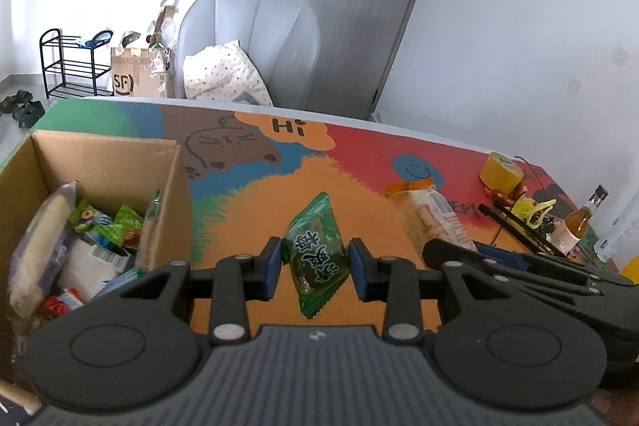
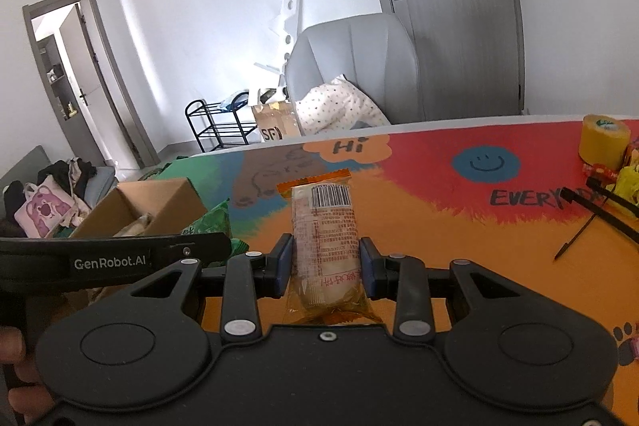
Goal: Organize snacks
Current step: 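Carry the green snack bag and wrapped pastry over the cardboard box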
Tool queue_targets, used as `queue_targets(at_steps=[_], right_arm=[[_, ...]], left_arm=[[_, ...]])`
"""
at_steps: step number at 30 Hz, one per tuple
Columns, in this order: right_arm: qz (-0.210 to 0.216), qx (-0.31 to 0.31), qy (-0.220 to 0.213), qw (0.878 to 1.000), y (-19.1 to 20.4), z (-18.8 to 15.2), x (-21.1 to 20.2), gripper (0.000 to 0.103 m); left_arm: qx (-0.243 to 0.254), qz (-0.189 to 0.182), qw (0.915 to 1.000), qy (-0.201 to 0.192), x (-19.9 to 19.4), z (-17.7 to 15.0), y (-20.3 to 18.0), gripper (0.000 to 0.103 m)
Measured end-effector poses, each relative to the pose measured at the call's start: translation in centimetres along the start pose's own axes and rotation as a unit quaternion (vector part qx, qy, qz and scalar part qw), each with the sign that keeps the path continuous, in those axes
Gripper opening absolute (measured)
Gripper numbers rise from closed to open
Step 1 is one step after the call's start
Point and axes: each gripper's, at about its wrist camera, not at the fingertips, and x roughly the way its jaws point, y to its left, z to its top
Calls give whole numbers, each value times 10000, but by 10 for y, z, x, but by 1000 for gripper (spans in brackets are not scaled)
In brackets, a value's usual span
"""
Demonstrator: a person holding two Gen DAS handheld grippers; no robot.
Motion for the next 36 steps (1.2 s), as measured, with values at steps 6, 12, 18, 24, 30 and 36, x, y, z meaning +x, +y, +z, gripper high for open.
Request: queue_targets(at_steps=[6,12,18,24,30,36], right_arm=[[47,-101,-92,9999,13,1,-12,33],[96,-197,-151,9996,24,2,-19,33],[169,-329,-155,9992,39,2,-23,33],[354,-400,-196,9984,54,5,-21,33],[590,-461,-179,9970,72,8,-9,33],[849,-608,-159,9944,92,11,-4,33]], left_arm=[[-21,12,9999,-115,-16,-1,4,35],[-52,56,9997,-228,-30,-2,9,35],[-143,116,9993,-311,-47,-3,25,35],[-232,310,9985,-379,-63,-1,46,35],[-338,582,9967,-454,-79,1,71,35],[-479,784,9947,-464,-88,3,93,35]])
